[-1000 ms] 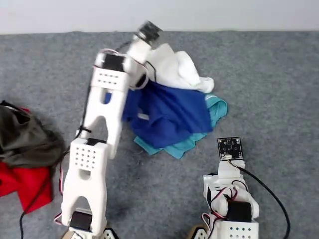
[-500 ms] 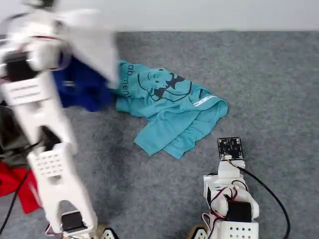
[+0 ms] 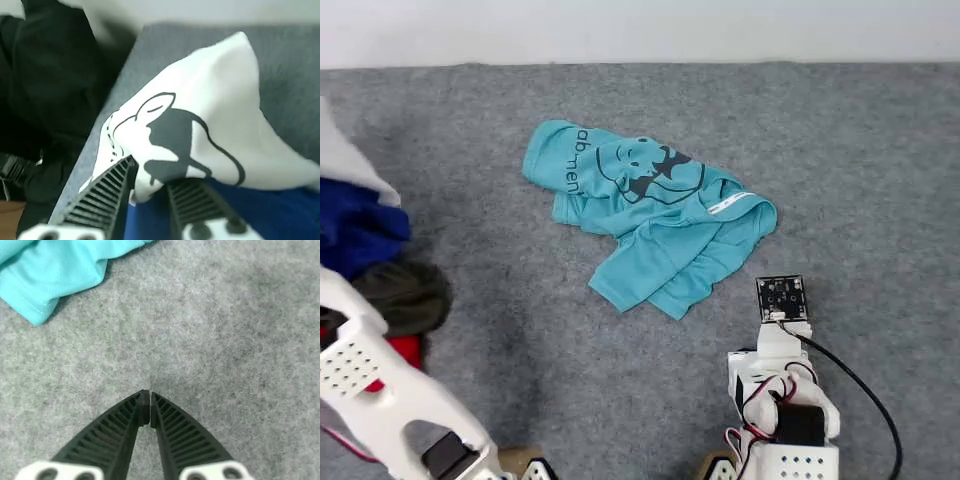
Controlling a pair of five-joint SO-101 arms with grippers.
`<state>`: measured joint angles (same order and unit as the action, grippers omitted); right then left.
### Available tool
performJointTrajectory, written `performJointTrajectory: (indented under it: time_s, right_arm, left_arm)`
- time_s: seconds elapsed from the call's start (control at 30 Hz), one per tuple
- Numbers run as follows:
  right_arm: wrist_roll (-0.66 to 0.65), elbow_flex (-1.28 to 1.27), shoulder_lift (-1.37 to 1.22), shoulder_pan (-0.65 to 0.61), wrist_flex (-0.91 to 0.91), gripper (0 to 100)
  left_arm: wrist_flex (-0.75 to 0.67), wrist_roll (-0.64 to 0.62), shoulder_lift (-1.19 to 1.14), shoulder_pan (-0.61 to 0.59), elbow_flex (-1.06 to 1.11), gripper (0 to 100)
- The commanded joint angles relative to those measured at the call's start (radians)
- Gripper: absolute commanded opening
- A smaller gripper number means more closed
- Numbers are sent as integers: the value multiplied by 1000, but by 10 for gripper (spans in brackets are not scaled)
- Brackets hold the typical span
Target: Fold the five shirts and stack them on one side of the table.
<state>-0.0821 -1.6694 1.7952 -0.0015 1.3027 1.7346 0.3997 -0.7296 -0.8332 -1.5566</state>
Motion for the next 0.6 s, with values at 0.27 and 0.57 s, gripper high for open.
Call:
performJointTrajectory:
  time_s: [0.27, 0.57]
  right_arm:
    - [-11, -14, 8, 1, 2, 9]
    - [-11, -14, 8, 1, 2, 9]
  left_arm:
    - [23, 123, 54, -114, 59, 286]
    - [23, 117, 301, -106, 226, 284]
